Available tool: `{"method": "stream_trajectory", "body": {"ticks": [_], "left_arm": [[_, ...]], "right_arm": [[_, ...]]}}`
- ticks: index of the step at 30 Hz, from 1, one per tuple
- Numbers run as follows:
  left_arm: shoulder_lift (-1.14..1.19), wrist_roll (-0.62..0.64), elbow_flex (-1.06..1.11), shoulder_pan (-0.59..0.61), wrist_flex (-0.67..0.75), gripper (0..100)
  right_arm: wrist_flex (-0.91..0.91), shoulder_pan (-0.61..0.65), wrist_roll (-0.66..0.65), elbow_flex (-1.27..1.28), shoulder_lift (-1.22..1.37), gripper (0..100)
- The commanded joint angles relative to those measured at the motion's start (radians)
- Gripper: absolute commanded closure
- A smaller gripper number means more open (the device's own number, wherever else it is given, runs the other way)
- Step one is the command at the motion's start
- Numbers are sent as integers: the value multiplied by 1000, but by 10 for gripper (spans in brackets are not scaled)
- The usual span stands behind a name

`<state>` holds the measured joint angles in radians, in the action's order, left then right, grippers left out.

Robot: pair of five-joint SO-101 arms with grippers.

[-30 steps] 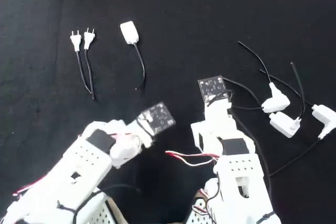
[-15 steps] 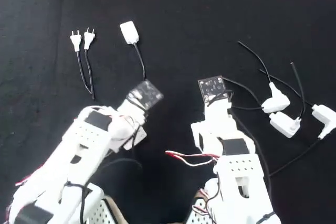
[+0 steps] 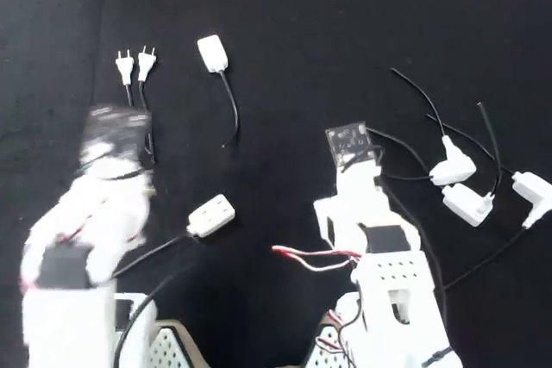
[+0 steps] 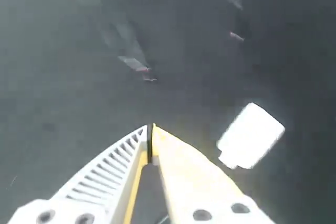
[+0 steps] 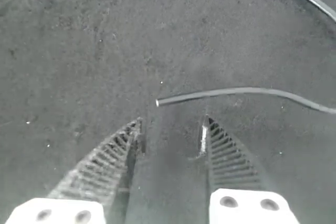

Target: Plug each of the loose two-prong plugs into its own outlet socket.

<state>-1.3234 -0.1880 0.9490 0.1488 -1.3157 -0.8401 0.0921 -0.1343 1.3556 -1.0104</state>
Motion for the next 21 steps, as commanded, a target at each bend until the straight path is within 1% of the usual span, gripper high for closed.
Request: {"method": "stream_trajectory", "body": {"ticks": [1,4,7,11,14,17,21], "left_arm": [[-219,25,5,283,-77,906],[-304,23,111,464,-54,862],[-308,20,197,555,-6,858],[-282,20,302,587,84,856],[-262,20,395,591,161,855],[-264,15,466,596,186,858],[-264,-37,509,667,209,859]], "right_arm": [[-107,9,6,-189,15,832],[-110,106,44,-311,110,831],[-84,226,69,-438,265,828],[32,364,74,-607,532,828],[112,425,75,-762,760,828],[183,480,78,-946,997,825],[267,511,155,-1227,1299,748]]}}
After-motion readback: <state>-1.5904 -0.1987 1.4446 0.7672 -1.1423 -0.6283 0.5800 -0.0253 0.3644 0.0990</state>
